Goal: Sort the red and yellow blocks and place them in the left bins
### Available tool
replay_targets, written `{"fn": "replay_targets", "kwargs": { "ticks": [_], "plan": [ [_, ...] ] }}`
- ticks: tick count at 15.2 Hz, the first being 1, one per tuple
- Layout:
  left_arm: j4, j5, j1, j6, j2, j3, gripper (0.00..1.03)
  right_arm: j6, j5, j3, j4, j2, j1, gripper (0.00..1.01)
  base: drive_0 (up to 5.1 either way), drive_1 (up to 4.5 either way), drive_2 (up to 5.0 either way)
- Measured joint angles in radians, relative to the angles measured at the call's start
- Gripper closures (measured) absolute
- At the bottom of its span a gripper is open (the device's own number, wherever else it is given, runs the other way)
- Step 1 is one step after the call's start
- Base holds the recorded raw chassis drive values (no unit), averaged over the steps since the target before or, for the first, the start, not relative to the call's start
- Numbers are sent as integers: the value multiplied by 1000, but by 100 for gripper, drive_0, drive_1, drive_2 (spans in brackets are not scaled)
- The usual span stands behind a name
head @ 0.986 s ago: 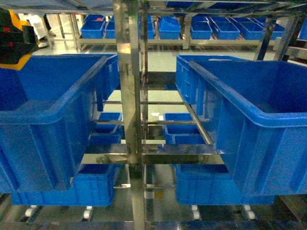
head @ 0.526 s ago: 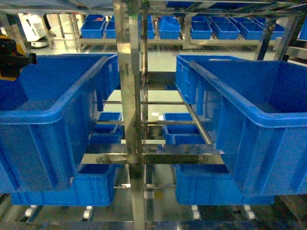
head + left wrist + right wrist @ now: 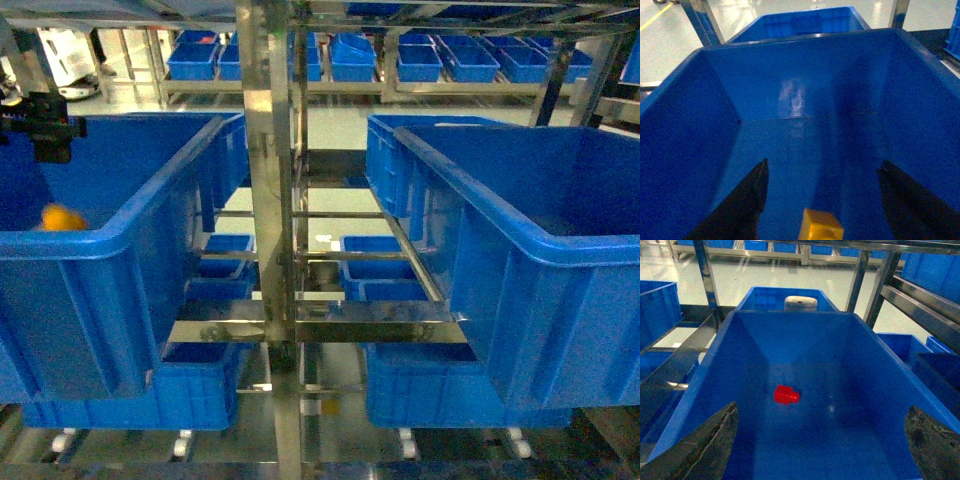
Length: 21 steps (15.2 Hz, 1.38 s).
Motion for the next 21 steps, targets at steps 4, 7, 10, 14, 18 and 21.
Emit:
{"fn": "replay_targets", "kwargs": {
  "ticks": [4,7,10,14,18,21],
  "plan": [
    [28,66,-11,-40,-167,-179,6,0,0,0,0,0,0,3,0,0,0],
    [43,122,-12,-60,-298,-314,5,0,0,0,0,0,0,3,0,0,0],
    [32,159,-35,-111,-430,-402,5,0,-1,0,0,0,0,3,0,0,0],
    [26,159,-34,-119,-423,-398,5,0,0,0,0,0,0,3,0,0,0],
    [25,160,-34,-119,-423,-398,5,0,0,0,0,0,0,3,0,0,0],
    [267,115,-40,-119,-410,-469,17,18,-19,-61,196,0,12,14,0,0,0]
  ]
}}
